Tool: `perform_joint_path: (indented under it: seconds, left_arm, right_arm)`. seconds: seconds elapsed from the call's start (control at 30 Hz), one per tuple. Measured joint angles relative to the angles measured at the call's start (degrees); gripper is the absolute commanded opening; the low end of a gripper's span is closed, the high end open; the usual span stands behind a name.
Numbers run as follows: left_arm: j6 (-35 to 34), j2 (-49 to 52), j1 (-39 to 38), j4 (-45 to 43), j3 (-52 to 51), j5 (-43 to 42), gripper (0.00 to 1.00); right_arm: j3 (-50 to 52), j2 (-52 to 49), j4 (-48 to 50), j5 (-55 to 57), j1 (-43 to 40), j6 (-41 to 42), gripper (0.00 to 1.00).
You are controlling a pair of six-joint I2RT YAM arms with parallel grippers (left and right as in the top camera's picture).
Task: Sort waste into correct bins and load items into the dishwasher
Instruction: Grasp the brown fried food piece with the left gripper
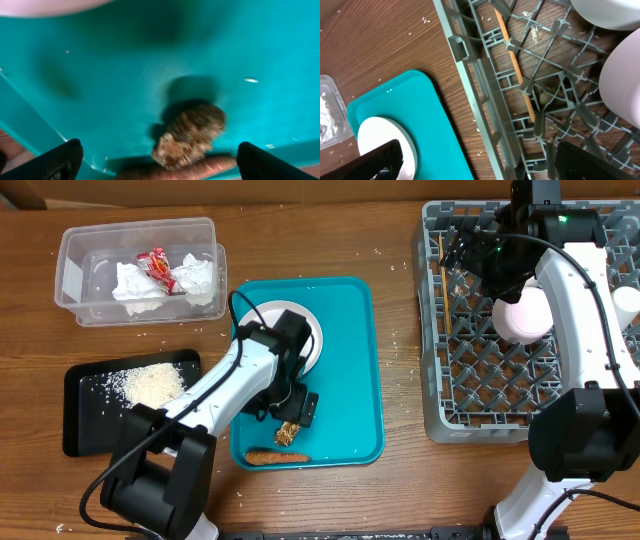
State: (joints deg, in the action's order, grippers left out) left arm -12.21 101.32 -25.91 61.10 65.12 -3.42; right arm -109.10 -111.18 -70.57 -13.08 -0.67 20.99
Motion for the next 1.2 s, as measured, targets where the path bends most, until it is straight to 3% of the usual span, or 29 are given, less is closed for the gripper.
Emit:
perform_joint_path:
  seconds: [0.37, 0.77, 0.97, 1.07, 1.2]
  left_arm:
    - [-1.4, 0.0, -2.6, -10.2, -6.5, 1.8, 0.91]
    - [-4.3, -0.5, -6.4, -10.8, -8.6, 3.3, 0.84]
    - [-6.3, -1.5, -6.4, -10.6, -10.1, 2.8, 0.73]
    - [-7.2, -1.6, -6.4, -10.4, -10.2, 2.5, 0.61]
    - [-7.4, -1.6, -6.6, -10.3, -10.2, 2.5, 0.56]
  right_arm:
    - [0.0, 0.0, 0.0, 0.0, 0.0, 0.0, 1.0]
    - [0.0, 0.0, 0.0, 0.0, 0.0, 0.0, 1.0]
    - [0.0, 0.0, 0.0, 0.0, 0.0, 0.0, 1.0]
    - [0.0, 0.0, 0.0, 0.0, 0.0, 0.0, 1.0]
    - [0.0, 0.0, 0.0, 0.0, 0.0, 0.0, 1.0]
